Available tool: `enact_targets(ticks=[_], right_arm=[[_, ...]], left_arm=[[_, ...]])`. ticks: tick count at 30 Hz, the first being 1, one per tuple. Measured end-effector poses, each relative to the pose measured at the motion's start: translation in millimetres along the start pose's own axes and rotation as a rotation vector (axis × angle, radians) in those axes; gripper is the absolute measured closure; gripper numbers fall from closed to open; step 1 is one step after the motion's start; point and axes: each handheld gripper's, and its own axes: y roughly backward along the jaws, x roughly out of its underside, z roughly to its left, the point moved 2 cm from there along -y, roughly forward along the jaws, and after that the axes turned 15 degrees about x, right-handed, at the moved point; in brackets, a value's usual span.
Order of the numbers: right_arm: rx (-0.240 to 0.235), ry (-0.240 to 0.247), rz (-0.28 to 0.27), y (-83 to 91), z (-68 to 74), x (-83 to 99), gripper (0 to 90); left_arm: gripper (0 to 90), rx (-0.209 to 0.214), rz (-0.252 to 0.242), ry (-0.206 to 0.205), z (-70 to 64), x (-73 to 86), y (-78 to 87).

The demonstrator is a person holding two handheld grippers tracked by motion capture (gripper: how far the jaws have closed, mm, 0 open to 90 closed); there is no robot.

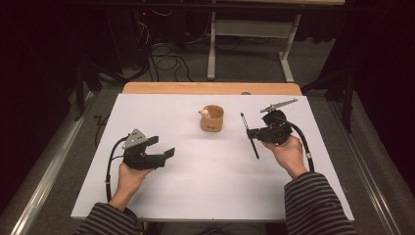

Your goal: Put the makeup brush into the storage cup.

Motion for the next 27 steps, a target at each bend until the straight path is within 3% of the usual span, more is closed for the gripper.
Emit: enact_targets(ticks=[27], right_arm=[[-0.014,-0.004,-0.079,0.9,8.6,-14.1,85.9]], left_arm=[[20.6,0.0,0.006,-0.001,-0.3,0.5,0.1]])
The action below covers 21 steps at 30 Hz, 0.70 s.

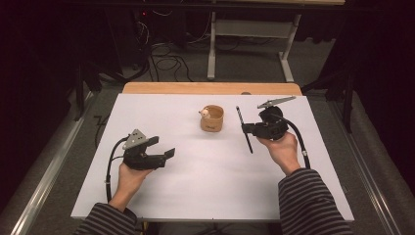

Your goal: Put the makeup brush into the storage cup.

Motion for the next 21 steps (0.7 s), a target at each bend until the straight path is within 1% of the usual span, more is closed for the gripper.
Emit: enact_targets(ticks=[5,8,14,18,21], right_arm=[[-0.01,-0.004,-0.019,-1.2,1.0,-4.8,85.8],[-0.009,-0.005,-0.028,-1.5,1.8,-8.4,85.8],[-0.003,0.007,-0.043,0.5,2.9,-21.1,85.8],[-0.005,0.025,-0.034,-4.4,5.5,-27.3,85.8],[-0.012,0.027,-0.034,-7.9,8.7,-28.7,85.8]], left_arm=[[20.6,0.001,0.001,0.001,0.1,0.0,-0.8],[20.7,-0.002,0.003,0.0,-0.2,0.0,-0.3],[20.7,-0.001,0.002,0.004,0.5,0.0,-0.2],[20.7,0.001,0.003,0.0,0.3,0.2,-0.2],[20.8,0.003,0.005,0.002,0.2,0.4,-0.4]])
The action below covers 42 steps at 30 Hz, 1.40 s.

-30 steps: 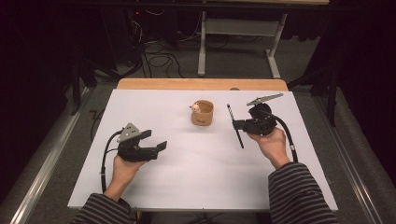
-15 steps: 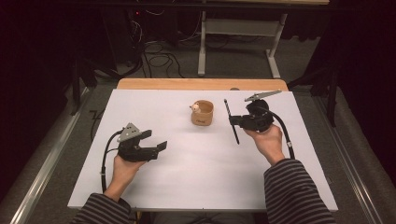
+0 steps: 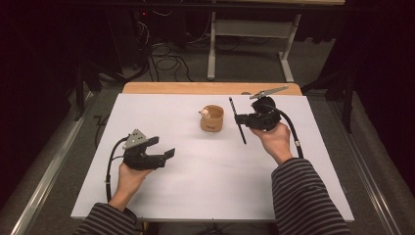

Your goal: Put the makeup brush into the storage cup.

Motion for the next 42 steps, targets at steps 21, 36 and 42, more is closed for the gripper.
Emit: enact_targets(ticks=[21,36,42], right_arm=[[0.001,-0.007,-0.032,-2.8,-1.0,-9.5,85.9],[-0.011,0.007,-0.047,-5.3,3.4,-19.9,85.9],[-0.013,0.001,-0.053,-7.1,4.2,-23.4,86.0]], left_arm=[[20.8,-0.001,0.0,-0.002,0.1,0.1,-0.5],[20.8,0.002,0.003,-0.004,-0.1,0.1,-1.3],[20.8,0.001,0.004,-0.009,-0.6,0.0,-1.0]])
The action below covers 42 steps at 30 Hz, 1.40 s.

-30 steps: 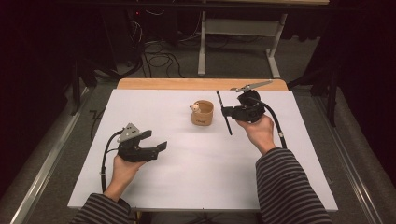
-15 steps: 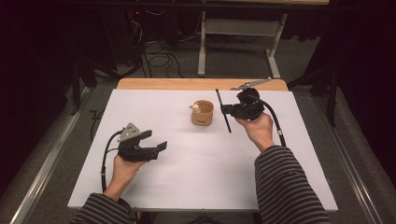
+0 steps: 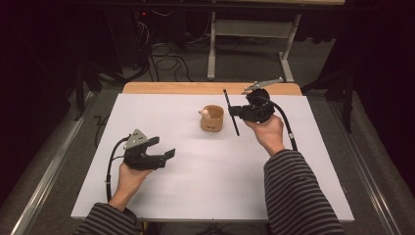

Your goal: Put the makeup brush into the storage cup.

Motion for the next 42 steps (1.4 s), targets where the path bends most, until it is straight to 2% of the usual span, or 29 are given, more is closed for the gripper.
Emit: enact_targets(ticks=[27,33,37,42], right_arm=[[-0.002,0.007,-0.032,-8.8,5.8,-18.8,86.0],[0.007,-0.012,-0.039,-12.2,3.0,-21.3,85.9],[0.017,-0.018,-0.043,-14.6,2.3,-24.4,85.9],[0.016,-0.02,-0.054,-18.4,3.4,-24.1,85.9]], left_arm=[[20.8,0.0,0.001,0.006,0.9,0.3,0.3],[20.9,0.005,0.002,0.004,0.0,0.4,-0.5],[20.8,0.011,-0.012,0.031,3.5,-0.3,-0.3],[20.8,0.009,-0.004,0.02,2.4,0.1,0.4]])
